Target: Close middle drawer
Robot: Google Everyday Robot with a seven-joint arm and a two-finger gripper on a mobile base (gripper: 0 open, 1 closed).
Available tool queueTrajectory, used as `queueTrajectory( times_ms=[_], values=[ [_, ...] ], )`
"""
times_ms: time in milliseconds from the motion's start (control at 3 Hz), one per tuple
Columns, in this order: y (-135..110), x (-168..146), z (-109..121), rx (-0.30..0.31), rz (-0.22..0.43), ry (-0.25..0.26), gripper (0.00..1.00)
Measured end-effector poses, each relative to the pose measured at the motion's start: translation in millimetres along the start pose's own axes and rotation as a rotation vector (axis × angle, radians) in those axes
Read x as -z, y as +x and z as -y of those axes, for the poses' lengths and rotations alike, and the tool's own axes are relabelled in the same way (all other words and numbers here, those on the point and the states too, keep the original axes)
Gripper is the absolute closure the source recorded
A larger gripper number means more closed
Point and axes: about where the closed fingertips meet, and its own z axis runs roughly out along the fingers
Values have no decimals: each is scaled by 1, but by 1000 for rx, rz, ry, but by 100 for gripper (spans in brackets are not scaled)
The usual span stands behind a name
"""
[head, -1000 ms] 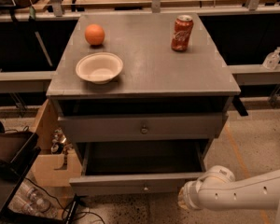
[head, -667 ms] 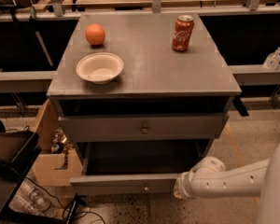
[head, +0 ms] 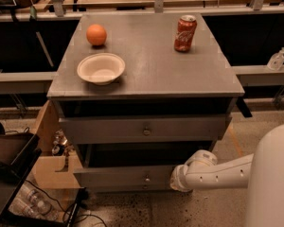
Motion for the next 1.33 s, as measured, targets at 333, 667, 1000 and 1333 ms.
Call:
queueTrajectory(
  times_ms=[333, 667, 1000, 1333],
  values=[
    [0, -7, 9, -6, 18, 18, 100],
    [0, -7, 9, -6, 18, 18, 100],
    [-2, -22, 30, -2, 35, 40, 100],
    [-3, -20, 28, -1, 36, 41, 100]
  ],
)
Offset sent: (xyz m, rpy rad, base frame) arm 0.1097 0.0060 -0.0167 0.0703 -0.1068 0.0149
